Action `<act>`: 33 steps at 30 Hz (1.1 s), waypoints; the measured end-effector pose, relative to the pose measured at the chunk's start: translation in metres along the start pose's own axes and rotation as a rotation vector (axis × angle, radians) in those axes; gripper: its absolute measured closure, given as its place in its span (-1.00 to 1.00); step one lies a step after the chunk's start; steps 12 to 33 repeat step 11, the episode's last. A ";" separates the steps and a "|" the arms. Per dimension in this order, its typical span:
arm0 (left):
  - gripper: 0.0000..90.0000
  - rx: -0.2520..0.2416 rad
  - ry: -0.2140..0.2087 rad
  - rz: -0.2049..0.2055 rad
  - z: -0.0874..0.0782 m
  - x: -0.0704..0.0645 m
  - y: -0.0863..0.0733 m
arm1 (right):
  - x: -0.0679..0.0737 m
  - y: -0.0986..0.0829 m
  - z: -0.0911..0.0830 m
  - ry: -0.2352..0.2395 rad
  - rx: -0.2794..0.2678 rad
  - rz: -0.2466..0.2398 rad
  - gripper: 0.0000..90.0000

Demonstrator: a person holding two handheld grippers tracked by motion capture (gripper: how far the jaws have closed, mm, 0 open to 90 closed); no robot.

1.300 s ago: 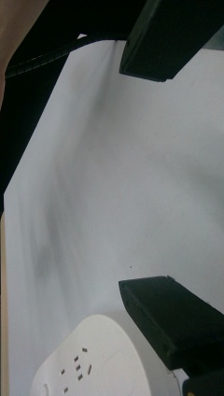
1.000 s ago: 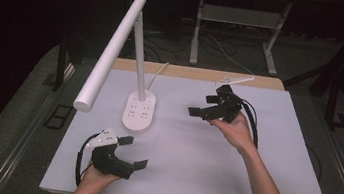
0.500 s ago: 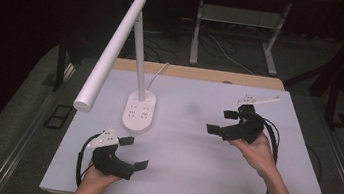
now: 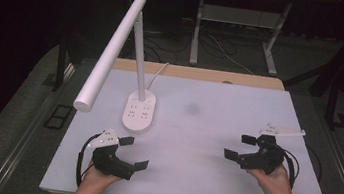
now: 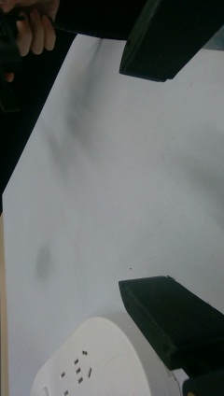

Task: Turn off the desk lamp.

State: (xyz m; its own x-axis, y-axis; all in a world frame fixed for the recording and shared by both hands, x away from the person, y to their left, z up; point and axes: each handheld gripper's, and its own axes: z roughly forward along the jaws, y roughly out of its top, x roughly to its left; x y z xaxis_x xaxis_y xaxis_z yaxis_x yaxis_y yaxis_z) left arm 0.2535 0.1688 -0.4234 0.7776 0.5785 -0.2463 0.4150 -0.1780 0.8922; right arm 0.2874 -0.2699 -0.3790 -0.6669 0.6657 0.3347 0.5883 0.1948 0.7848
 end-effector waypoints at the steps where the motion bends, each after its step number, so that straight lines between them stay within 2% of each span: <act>1: -1.00 0.000 0.000 0.002 0.000 0.000 0.000 | 0.000 -0.005 -0.002 -0.008 -0.004 -0.003 -0.99; 7: -1.00 0.000 0.001 0.001 0.000 0.000 0.000 | 0.000 -0.032 -0.009 -0.022 -0.004 0.027 -0.99; 11: -1.00 0.000 0.000 0.000 0.001 0.001 0.000 | 0.000 -0.043 -0.011 -0.029 -0.010 0.037 -0.99; 33: -1.00 0.000 0.000 0.000 0.001 0.001 0.000 | 0.000 -0.043 -0.011 -0.029 -0.010 0.037 -0.99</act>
